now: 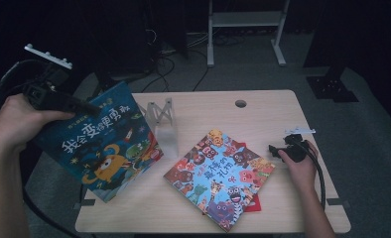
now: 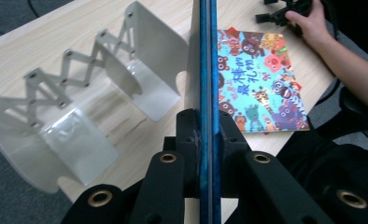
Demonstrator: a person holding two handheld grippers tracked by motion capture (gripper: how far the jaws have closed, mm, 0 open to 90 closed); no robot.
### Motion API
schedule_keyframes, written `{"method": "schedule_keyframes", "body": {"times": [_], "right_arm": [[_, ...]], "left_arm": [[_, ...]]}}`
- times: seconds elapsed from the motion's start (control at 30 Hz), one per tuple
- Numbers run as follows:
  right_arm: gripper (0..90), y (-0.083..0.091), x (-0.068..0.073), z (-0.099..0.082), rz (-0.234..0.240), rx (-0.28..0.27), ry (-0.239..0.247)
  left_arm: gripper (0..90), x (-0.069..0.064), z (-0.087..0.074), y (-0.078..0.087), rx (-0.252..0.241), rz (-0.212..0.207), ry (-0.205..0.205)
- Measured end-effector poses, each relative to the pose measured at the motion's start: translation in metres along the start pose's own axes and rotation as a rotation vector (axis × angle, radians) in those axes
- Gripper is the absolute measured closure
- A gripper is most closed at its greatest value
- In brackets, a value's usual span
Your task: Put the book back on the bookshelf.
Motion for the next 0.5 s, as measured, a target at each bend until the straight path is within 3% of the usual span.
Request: {"method": "schedule_keyframes", "body": {"times": [0.5], "right_arm": [[11.7,0.000,0.000,0.000,-0.004,-0.002,-0.002]], "left_arm": [[82.2,0.028,-0.038,0.017,0.011,0.064,0.093]]}}
Point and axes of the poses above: each handheld gripper's, and its own axes: y roughly backward along the jaws, z roughly out of its top, x roughly to its left, the point moved 3 cm from there along -y, roughly forward along the jaws, and after that the axes turned 2 degrees about -y, right-handed, at the moved point
